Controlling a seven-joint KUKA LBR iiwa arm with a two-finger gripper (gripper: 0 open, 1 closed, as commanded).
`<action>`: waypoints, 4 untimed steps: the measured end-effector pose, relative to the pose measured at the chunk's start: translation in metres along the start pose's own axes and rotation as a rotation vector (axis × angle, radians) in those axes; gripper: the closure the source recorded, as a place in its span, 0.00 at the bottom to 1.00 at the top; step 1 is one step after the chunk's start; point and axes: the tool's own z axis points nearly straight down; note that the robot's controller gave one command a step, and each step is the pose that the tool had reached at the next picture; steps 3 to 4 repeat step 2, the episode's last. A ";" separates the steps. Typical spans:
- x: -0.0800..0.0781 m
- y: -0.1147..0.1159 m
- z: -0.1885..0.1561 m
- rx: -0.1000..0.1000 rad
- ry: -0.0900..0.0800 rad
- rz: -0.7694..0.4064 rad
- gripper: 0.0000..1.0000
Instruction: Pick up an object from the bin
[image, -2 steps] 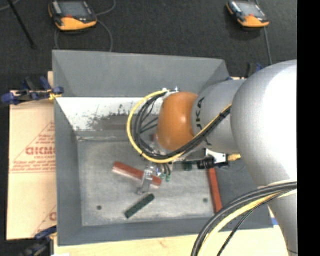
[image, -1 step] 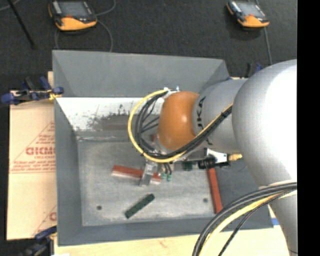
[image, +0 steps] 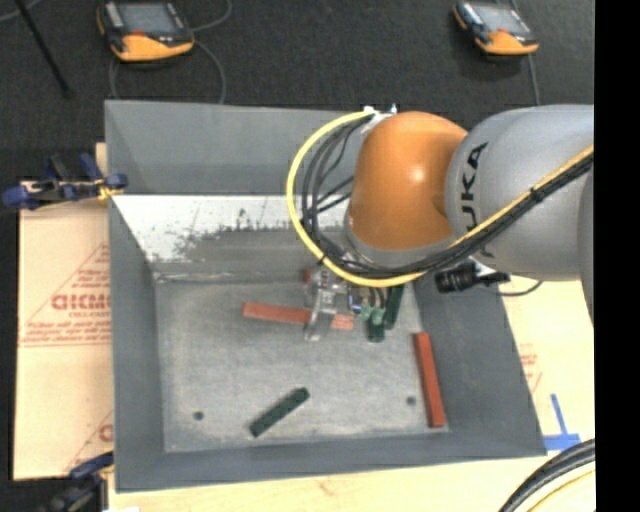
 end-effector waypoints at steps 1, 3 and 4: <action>-0.041 -0.015 0.076 0.004 0.011 -0.132 1.00; -0.037 -0.022 -0.016 0.001 -0.001 -0.156 1.00; -0.037 -0.022 -0.016 0.001 -0.001 -0.156 1.00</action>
Offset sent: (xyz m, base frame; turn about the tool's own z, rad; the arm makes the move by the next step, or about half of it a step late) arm 0.0381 -0.0194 -0.0724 -0.1335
